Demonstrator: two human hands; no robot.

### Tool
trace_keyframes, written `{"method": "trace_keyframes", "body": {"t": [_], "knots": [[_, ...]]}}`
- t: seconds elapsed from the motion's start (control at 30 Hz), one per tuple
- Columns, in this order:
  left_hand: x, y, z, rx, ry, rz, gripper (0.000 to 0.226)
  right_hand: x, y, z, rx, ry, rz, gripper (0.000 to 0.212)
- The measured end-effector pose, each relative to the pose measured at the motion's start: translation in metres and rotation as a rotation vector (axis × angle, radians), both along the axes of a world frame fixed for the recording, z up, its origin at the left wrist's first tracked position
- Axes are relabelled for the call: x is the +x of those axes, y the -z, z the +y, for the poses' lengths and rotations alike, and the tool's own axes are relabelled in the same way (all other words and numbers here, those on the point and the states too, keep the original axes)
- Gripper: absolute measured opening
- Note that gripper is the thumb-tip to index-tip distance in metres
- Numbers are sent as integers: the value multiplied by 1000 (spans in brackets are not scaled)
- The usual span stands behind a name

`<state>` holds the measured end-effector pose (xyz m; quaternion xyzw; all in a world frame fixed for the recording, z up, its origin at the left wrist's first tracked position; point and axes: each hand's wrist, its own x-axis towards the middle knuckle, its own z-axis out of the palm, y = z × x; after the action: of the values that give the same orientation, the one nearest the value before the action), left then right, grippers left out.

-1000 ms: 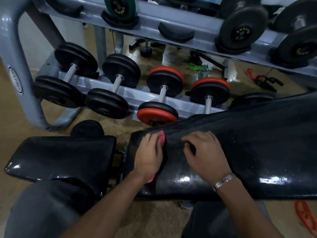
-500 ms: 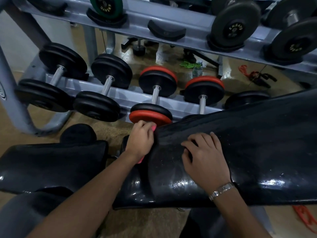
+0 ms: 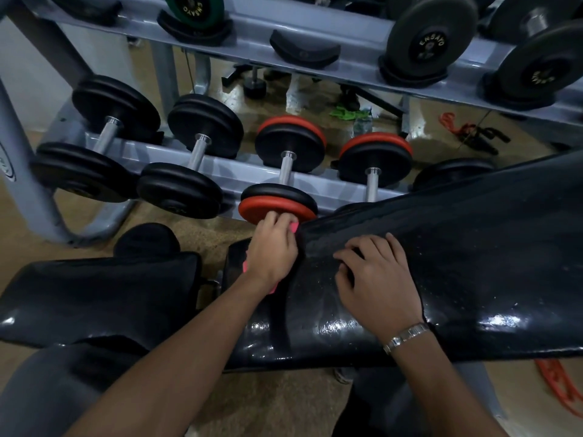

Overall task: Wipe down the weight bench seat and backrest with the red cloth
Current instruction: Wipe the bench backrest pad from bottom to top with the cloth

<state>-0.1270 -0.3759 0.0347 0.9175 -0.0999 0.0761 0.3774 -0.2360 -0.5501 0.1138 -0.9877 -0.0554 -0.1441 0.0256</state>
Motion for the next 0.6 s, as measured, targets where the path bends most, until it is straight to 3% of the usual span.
{"method": "trace_keyframes", "body": {"t": [0.2, 0.37, 0.53, 0.6], "knots": [[-45, 2, 30, -61, 290, -156, 32, 1, 0, 1, -4, 0, -6, 23], [-32, 4, 14, -16, 19, -42, 28, 0, 1, 0, -4, -9, -22, 22], [-73, 7, 27, -32, 296, -143, 34, 0, 2, 0, 7, -15, -28, 22], [-76, 13, 38, 2, 260, -135, 33, -1, 3, -1, 8, -18, -22, 22]]}}
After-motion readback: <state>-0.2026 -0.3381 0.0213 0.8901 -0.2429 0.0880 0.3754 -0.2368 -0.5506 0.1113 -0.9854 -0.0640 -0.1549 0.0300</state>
